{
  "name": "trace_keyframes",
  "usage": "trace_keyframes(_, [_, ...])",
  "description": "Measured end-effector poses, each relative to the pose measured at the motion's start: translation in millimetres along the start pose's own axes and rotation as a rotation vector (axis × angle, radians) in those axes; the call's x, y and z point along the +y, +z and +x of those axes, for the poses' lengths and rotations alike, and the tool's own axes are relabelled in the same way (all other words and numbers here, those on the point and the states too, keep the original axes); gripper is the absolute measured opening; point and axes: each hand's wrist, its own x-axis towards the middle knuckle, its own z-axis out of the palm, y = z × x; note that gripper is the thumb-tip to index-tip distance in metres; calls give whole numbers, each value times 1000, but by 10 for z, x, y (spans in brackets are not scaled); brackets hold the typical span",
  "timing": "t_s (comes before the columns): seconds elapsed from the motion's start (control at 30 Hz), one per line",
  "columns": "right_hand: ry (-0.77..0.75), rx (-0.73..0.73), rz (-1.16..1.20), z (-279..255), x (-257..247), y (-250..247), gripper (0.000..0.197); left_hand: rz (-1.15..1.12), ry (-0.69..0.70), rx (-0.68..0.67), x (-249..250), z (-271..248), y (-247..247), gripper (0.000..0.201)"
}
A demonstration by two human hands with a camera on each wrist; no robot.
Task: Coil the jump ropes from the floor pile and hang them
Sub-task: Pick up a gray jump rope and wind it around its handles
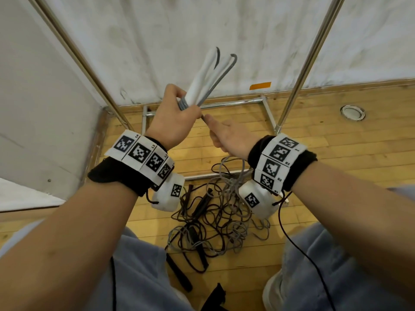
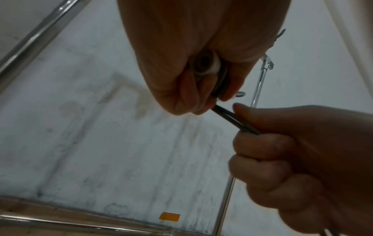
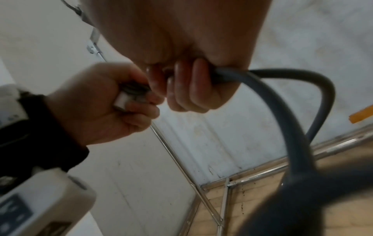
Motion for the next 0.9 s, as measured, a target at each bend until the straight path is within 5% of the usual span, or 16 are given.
trace_keyframes(0.2, [-74, 115, -234, -10, 14, -85, 27, 141, 96, 37, -107, 44, -17, 25])
trace_keyframes(0.37, [-59, 110, -367, -25, 44, -187, 46, 288, 124, 39, -150, 45, -49, 24])
trace_keyframes(0.6, [-55, 10, -312, -64, -55, -124, 42, 449, -69, -62, -306, 73, 35, 29])
trace_keyframes(0.9, [-108, -59, -209, -84, -60, -8, 38, 745, 40, -149, -403, 58, 235, 26])
